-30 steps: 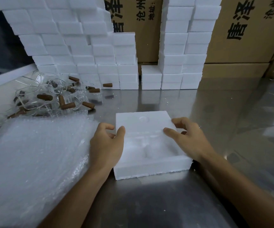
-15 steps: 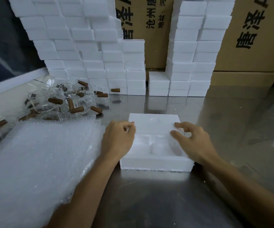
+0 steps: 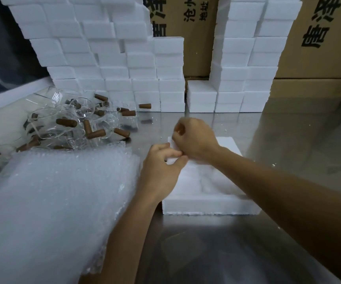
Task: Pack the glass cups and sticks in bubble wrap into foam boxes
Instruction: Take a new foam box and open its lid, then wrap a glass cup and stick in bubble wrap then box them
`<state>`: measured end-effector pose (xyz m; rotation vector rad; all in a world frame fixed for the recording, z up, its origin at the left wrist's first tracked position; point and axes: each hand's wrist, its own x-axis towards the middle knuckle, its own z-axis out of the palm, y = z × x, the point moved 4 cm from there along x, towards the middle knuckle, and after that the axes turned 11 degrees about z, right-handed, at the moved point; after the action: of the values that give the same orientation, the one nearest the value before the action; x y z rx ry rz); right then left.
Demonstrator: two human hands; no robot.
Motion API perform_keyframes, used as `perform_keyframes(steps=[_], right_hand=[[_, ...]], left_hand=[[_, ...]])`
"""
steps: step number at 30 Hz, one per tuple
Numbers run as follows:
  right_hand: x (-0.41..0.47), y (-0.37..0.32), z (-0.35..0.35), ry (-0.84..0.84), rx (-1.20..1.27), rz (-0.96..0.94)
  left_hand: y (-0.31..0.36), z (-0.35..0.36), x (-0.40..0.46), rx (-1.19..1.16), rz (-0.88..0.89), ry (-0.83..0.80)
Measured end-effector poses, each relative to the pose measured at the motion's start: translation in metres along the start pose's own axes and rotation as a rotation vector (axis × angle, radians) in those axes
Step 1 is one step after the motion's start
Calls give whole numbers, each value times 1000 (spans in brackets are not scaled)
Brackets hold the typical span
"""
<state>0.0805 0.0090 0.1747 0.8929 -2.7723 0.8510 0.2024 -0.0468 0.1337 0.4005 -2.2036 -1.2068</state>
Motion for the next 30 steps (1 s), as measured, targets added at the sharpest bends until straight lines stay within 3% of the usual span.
perform_keyframes(steps=[4,14,23,26,30], right_hand=[[54,-19,33,-136,18,-36],[161,-68,87,-86,-199,-158],[180,-72,116,-118,-279,-106],[176,-69,116,-167,-285,-69],[168,-65,96,-69,-276,-63]], left_hand=[[-1,0,0,-1,3,11],[-5,6,0,42,-29,-3],[-5,5,1,-148,-5,67],[-5,6,1,-72,10,54],[-3,4,0,-39,-30,18]])
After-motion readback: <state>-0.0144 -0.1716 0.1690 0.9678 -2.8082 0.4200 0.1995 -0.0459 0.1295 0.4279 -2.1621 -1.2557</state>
